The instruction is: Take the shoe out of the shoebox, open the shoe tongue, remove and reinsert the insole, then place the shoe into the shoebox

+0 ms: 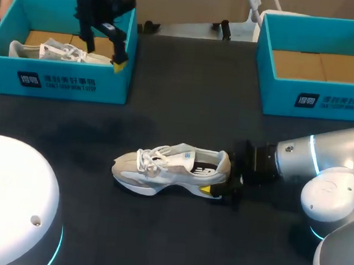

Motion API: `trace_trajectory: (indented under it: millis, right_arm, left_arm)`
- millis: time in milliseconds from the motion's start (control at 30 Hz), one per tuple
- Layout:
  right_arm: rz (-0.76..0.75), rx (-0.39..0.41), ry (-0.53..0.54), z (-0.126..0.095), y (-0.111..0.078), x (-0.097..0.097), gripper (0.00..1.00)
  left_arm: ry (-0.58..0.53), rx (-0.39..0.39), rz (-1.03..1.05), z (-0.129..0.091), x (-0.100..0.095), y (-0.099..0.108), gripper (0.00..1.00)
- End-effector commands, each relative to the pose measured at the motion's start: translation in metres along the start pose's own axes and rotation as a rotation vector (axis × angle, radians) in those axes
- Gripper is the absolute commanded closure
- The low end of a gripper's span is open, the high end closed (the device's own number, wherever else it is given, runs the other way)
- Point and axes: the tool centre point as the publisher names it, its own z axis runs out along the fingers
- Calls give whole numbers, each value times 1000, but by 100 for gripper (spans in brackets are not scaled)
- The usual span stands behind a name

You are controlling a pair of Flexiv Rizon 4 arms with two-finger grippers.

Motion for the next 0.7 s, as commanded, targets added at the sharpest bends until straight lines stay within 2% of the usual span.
trace_trajectory:
  millis: [33, 433, 700]
  right_arm:
    - [1, 4, -1, 8, -2, 0, 100]
    - [1, 4, -1, 8, -2, 0, 100]
    - [1, 4, -1, 8, -2, 0, 100]
  left_arm:
    - [-16, -9, 5, 3, 23, -3, 0]
    - [-45, -41, 4, 21, 70, -12, 0]
    - [-45, -41, 4, 21, 70, -12, 0]
